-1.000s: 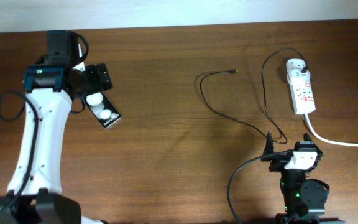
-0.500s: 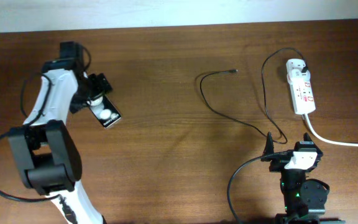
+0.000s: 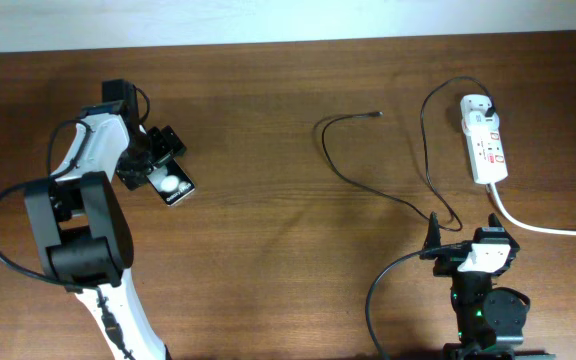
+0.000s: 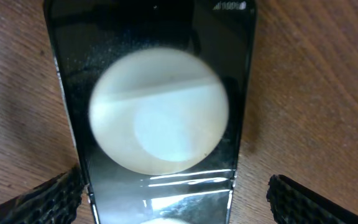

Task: Plug charger to phone and switch on socket
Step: 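Move the left gripper down over the black phone and grasp it, then lift the phone with the left gripper and turn it upright toward center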

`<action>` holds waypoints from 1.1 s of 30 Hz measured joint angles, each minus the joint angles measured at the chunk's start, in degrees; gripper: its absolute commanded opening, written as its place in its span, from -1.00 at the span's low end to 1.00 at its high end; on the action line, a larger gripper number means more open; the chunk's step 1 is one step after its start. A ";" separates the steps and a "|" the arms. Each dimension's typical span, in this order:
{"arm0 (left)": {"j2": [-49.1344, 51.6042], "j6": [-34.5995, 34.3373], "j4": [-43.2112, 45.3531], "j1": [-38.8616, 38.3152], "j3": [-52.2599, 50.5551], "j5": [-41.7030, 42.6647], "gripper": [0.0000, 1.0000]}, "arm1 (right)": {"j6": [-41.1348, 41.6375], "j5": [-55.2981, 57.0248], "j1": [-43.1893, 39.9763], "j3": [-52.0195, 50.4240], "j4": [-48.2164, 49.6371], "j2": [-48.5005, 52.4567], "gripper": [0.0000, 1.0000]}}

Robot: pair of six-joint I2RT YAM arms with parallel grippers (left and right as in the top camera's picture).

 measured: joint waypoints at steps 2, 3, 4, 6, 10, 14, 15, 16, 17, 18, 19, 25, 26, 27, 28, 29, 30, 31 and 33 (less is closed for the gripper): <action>0.02 -0.07 0.00 0.00 0.00 -0.20 0.98 | -0.04 0.00 0.00 0.00 0.00 -0.02 0.97; 0.02 -0.09 0.00 0.04 0.00 -0.20 0.98 | 0.00 0.00 0.00 0.00 0.02 -0.02 0.97; 0.02 -0.20 0.00 0.04 0.00 -0.20 0.98 | -0.04 0.00 0.00 0.00 0.00 -0.02 0.97; 0.11 -0.22 0.00 0.04 0.02 -0.24 0.98 | -0.04 0.00 0.00 0.00 0.00 -0.02 0.97; 0.81 -0.31 -0.57 0.02 0.83 -0.46 0.88 | -0.04 0.00 0.00 0.00 0.00 -0.02 0.97; 2.03 -0.44 -2.73 0.02 2.47 -1.29 0.85 | -0.04 0.00 0.00 0.00 0.00 -0.02 0.97; 2.03 -0.44 -2.78 0.02 2.47 -1.33 0.83 | 0.00 0.00 0.00 0.00 0.02 -0.02 0.97; 2.03 -0.44 -2.97 0.00 2.49 -1.77 0.84 | -0.04 0.00 0.00 0.00 0.00 -0.02 0.97; 2.12 -0.44 -3.30 -0.04 2.51 -2.34 0.81 | -0.02 0.00 0.00 0.00 0.00 -0.02 0.97; 2.19 -0.44 -3.54 -0.09 2.51 -2.95 0.79 | -0.04 0.00 0.00 0.00 0.02 0.00 0.97; 2.23 -0.44 -3.65 -0.09 2.51 -3.23 0.77 | -0.04 0.00 0.00 0.00 0.02 -0.02 0.97; 2.36 -0.55 -3.93 -0.09 2.54 -4.31 0.67 | -0.02 0.00 0.00 0.00 0.00 -0.02 0.97; 2.36 -1.11 -3.91 -0.09 2.54 -4.31 0.67 | -0.07 0.00 0.00 0.00 0.02 -0.02 0.97; 2.36 -1.88 -3.85 -0.09 2.54 -4.35 0.68 | -0.02 0.00 0.00 0.00 0.00 -0.02 0.97; 2.36 -2.75 -3.74 -0.09 2.54 -4.48 0.73 | -0.04 0.00 0.00 0.00 0.00 -0.02 0.97; 2.36 -3.58 -3.72 -0.09 2.56 -4.55 0.74 | -0.04 0.00 0.00 0.00 0.00 -0.02 0.97; 2.38 -4.11 -3.67 -0.09 2.58 -4.55 0.74 | -0.04 0.00 0.00 0.00 0.00 -0.02 0.97; 2.47 -4.33 -3.72 -0.11 2.69 -4.55 0.71 | -0.04 0.00 0.00 0.00 0.00 -0.02 0.97; 2.99 -5.49 -4.26 -0.13 3.32 -4.79 0.67 | -0.02 0.00 0.00 0.00 0.00 -0.02 0.97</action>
